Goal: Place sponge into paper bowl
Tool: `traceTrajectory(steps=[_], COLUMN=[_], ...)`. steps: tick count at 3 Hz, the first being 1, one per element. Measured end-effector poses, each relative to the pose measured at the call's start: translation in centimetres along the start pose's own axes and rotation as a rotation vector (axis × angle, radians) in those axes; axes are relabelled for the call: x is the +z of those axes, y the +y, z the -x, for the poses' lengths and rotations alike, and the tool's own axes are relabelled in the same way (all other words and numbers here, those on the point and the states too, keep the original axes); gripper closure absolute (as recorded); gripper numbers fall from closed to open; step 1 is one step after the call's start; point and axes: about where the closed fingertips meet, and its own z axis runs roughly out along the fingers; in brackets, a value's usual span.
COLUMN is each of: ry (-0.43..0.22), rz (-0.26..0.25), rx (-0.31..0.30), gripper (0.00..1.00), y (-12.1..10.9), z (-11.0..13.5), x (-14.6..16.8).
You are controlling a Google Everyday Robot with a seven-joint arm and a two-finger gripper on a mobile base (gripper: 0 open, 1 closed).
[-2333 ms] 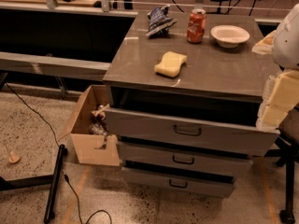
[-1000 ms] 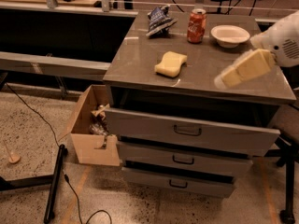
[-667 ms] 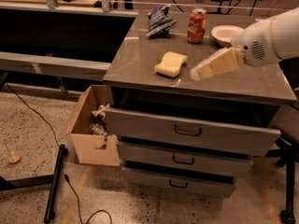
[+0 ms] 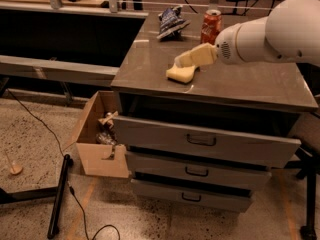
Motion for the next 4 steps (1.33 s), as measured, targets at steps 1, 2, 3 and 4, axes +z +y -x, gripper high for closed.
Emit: traceTrajectory(steps=[1,2,3,4], ry=[-0.025,-0.009,-0.067,-0.115], rz=[-0.006,-0.003,-0.056,-0.096], rx=[0.044,0.048,0.086,0.118], gripper=[0.00,0.00,0.00,0.00], y=[0.0,1.1,1.4,1.1], z=[0.9,-0.6,-1.1,-1.4], x=[0.0,1.3,3.0,4.6])
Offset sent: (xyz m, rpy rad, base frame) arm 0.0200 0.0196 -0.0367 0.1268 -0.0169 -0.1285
